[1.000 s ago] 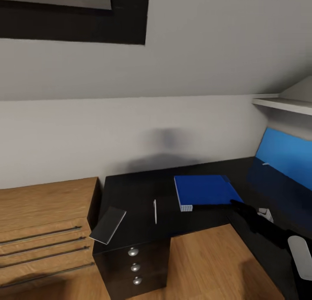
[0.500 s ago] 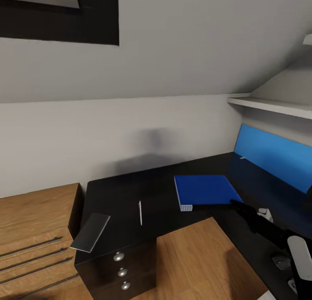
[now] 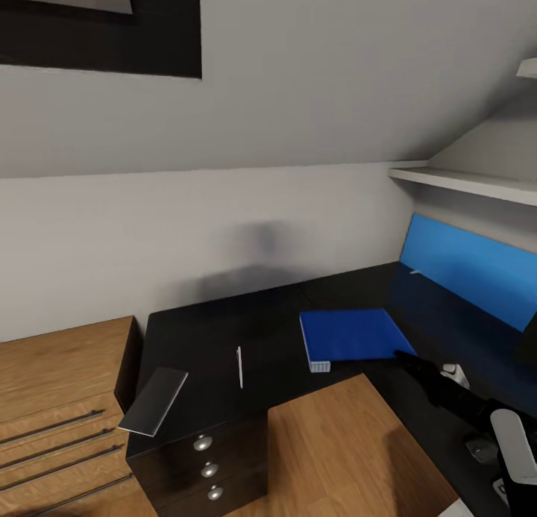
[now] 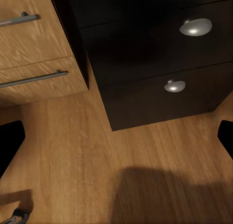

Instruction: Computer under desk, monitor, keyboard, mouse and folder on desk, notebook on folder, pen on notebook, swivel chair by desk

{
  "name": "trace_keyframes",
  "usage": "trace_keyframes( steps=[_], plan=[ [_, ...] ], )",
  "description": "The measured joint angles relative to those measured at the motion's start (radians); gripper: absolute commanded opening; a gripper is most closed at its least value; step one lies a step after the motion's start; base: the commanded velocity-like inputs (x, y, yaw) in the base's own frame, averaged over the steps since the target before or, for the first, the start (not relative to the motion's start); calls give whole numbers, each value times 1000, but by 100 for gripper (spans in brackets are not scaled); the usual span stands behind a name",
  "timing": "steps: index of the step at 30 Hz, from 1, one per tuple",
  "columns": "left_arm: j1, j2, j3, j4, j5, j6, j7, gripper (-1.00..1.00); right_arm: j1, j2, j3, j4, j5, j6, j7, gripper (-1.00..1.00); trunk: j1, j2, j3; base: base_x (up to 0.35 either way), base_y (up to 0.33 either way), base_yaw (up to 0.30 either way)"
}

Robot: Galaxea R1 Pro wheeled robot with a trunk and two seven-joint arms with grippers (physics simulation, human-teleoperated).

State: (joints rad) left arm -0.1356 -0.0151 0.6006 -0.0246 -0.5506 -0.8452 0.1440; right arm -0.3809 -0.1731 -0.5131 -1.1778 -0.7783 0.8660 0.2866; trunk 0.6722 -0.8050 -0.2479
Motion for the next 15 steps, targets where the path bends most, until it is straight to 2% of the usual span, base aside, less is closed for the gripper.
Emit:
trace_keyframes(
  steps=[15],
  plan=[
    [0, 0, 0, 0, 0, -1, 0, 100, 0, 0, 0, 4, -2, -2, 28, -100, 0, 0, 0, 0, 0, 0]
  ],
)
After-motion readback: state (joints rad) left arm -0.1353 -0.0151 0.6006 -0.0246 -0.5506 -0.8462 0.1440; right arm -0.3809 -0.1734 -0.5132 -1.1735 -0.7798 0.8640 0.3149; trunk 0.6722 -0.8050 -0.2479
